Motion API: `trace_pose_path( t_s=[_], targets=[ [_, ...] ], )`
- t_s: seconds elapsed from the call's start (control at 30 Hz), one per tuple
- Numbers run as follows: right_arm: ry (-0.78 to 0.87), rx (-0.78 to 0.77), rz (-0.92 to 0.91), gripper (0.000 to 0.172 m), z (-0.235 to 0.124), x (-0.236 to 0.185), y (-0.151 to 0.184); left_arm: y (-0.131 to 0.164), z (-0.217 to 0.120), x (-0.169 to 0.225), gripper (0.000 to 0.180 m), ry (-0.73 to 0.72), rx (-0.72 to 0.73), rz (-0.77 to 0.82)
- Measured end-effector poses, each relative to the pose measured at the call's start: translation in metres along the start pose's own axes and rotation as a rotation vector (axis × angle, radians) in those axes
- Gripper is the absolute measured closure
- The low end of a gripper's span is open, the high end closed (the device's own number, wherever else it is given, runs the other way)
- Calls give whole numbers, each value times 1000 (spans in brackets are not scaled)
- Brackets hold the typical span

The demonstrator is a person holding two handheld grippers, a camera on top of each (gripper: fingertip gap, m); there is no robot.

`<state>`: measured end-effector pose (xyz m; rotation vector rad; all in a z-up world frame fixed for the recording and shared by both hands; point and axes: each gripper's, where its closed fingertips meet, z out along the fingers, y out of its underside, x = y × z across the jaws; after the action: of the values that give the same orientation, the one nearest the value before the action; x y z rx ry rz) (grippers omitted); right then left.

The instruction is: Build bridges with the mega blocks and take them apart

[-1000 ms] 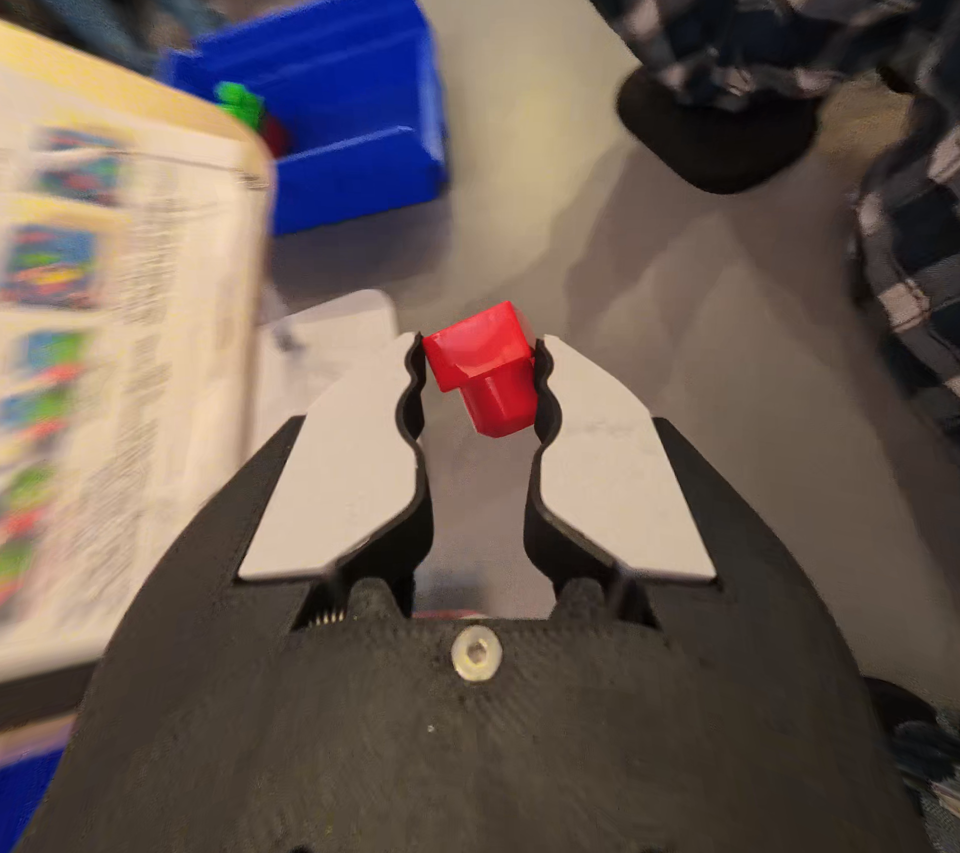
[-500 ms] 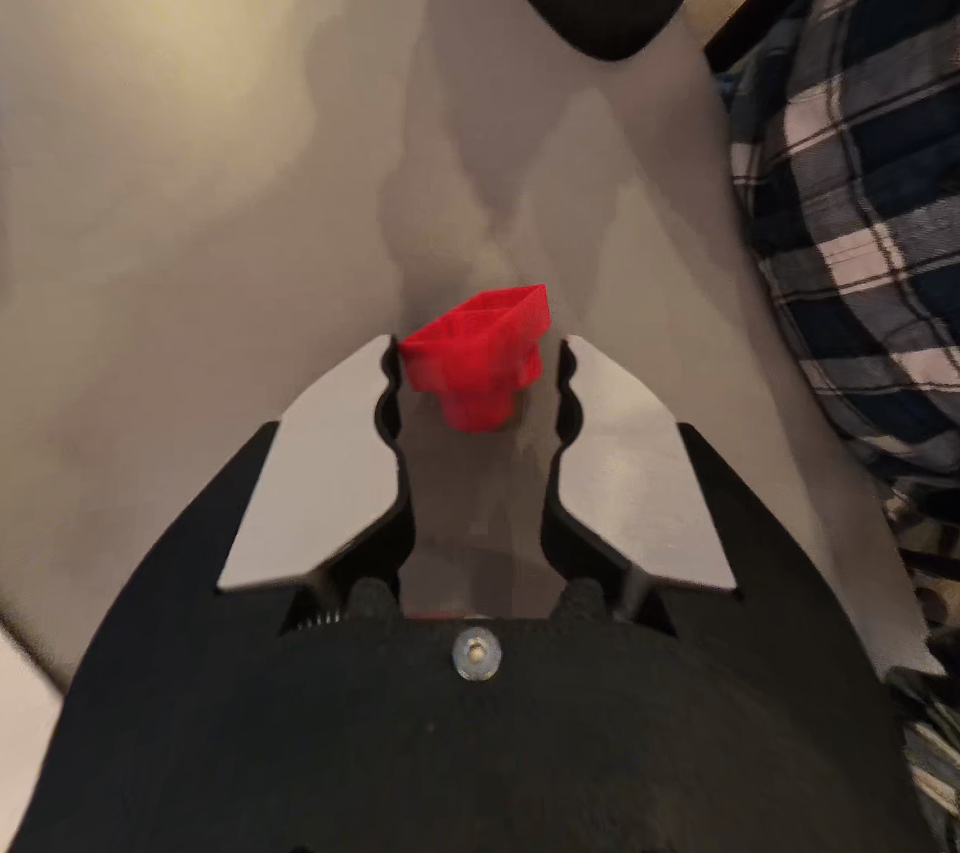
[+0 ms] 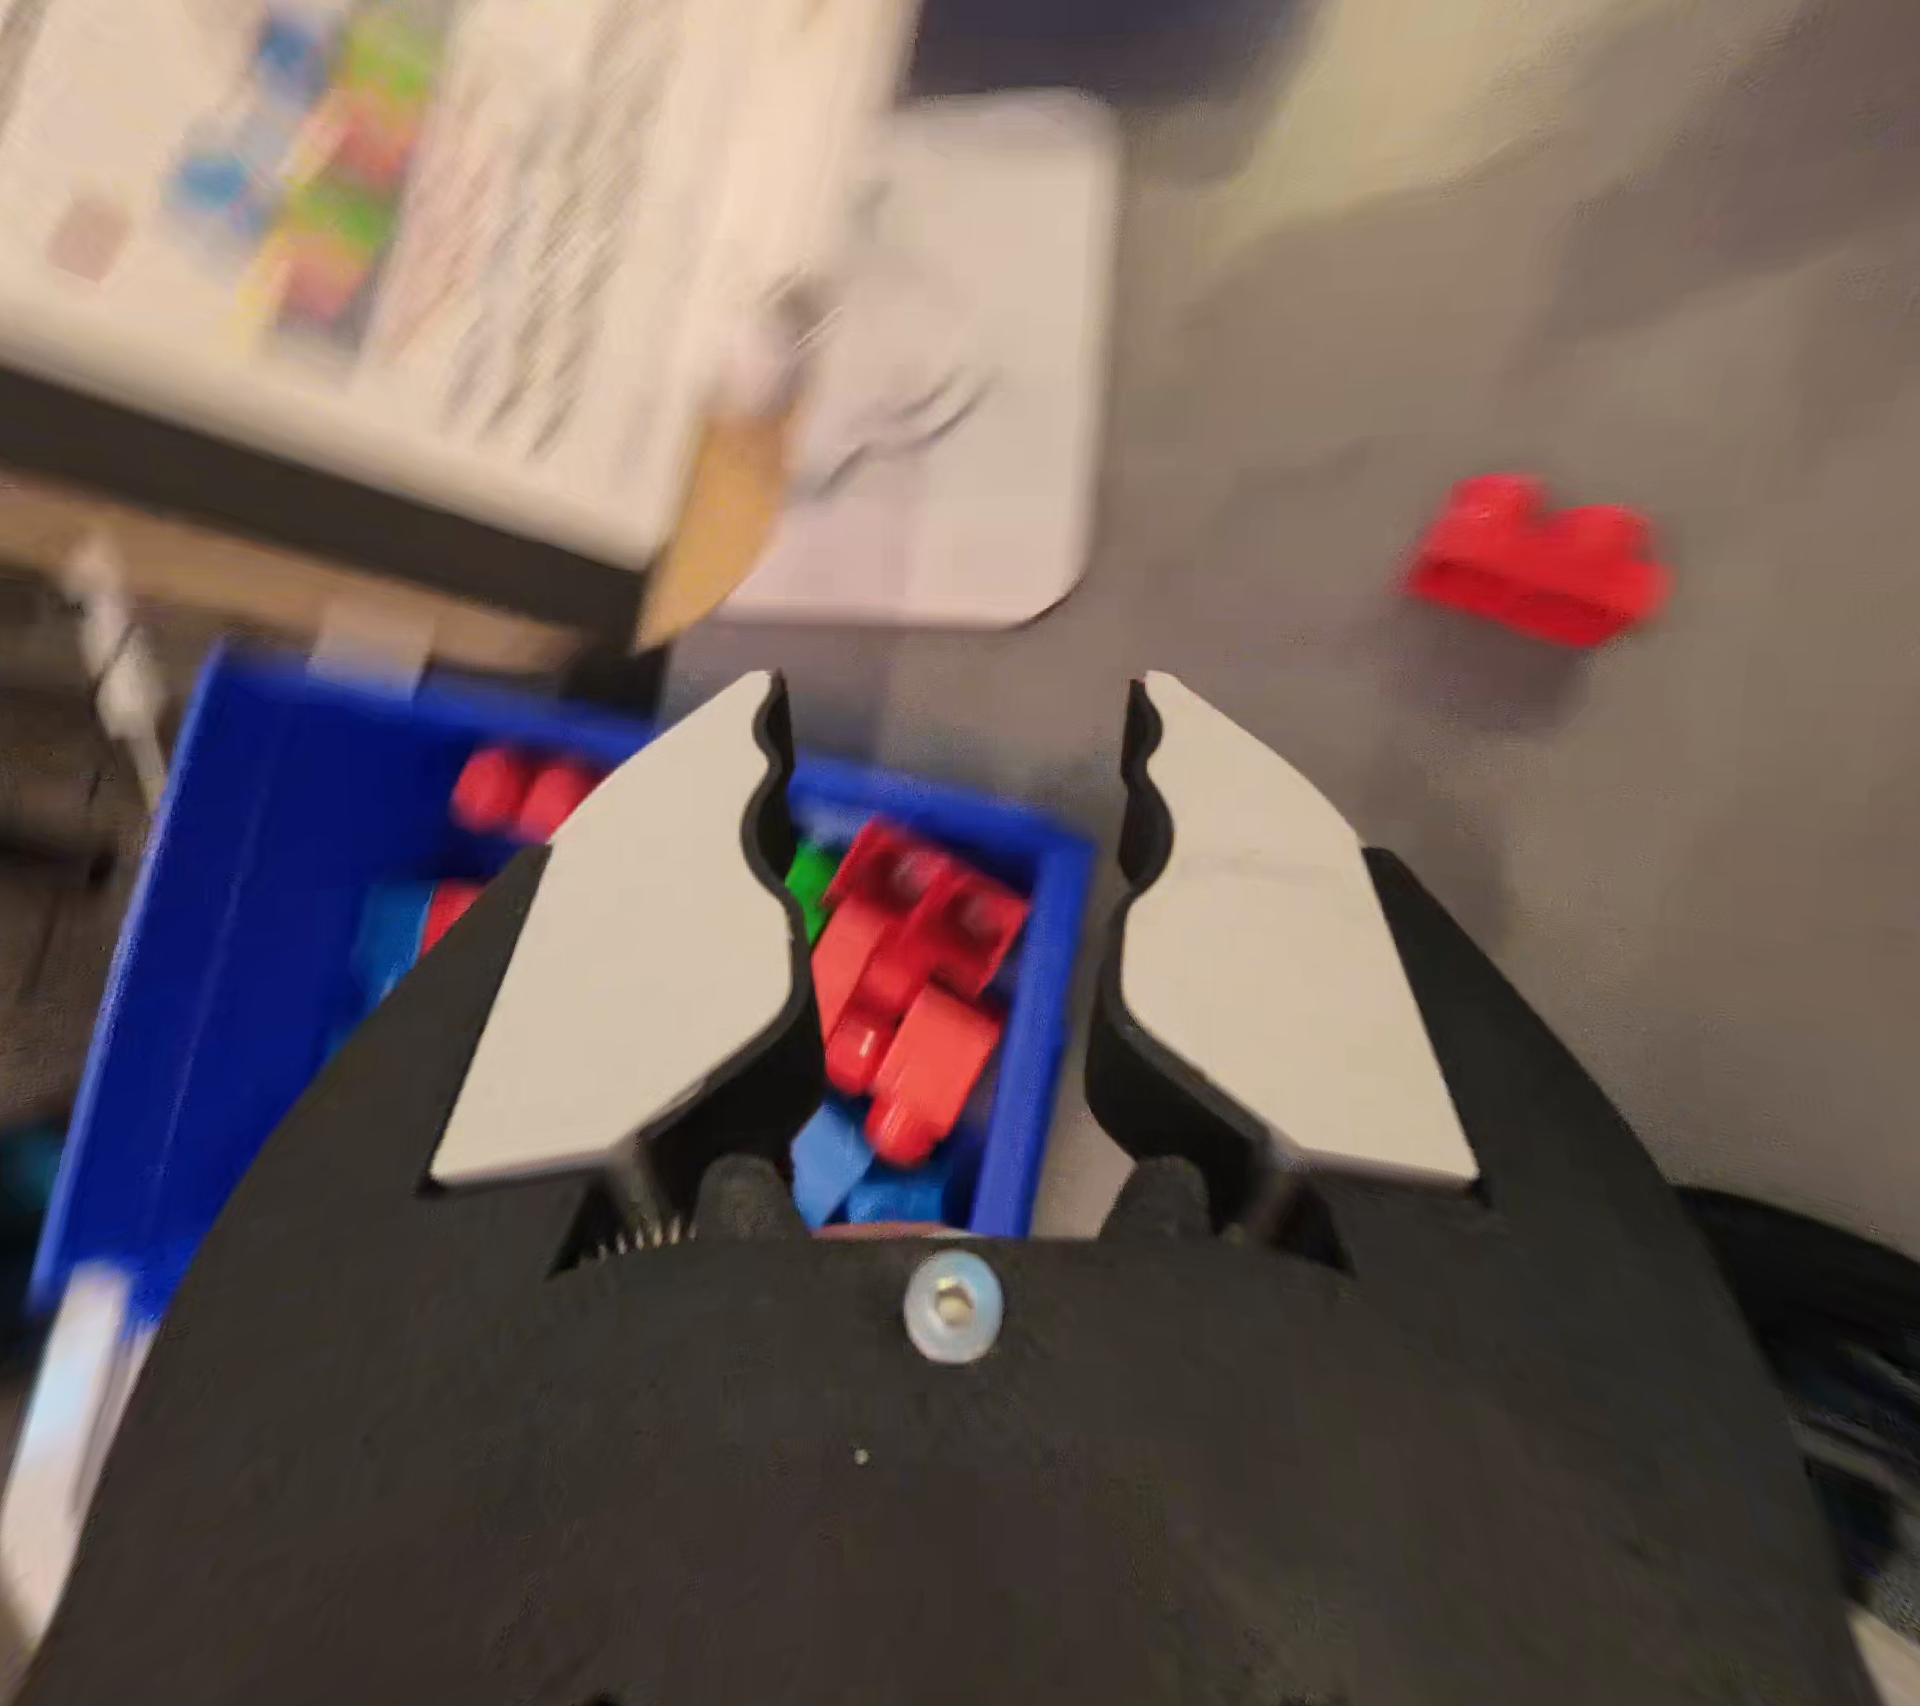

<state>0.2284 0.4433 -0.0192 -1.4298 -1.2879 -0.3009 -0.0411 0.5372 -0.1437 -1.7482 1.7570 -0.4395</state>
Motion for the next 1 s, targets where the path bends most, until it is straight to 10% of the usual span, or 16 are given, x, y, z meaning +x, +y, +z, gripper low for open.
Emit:
trace_pose_path(
  t_s=[0.03, 0.37, 1.0],
  targets=[
    [-5, 0, -2, 150, 1, -1, -1, 22, 1, -25, 124, -74, -60, -88],
    [-17, -24, -6, 150, 5, -3, 5, 168, 53, -107, 127, -291, -493, -467],
    [-33, -35, -23, 150, 6, -8, 3, 188, 73, -117, 155, -249, -424, -613]
  ],
)
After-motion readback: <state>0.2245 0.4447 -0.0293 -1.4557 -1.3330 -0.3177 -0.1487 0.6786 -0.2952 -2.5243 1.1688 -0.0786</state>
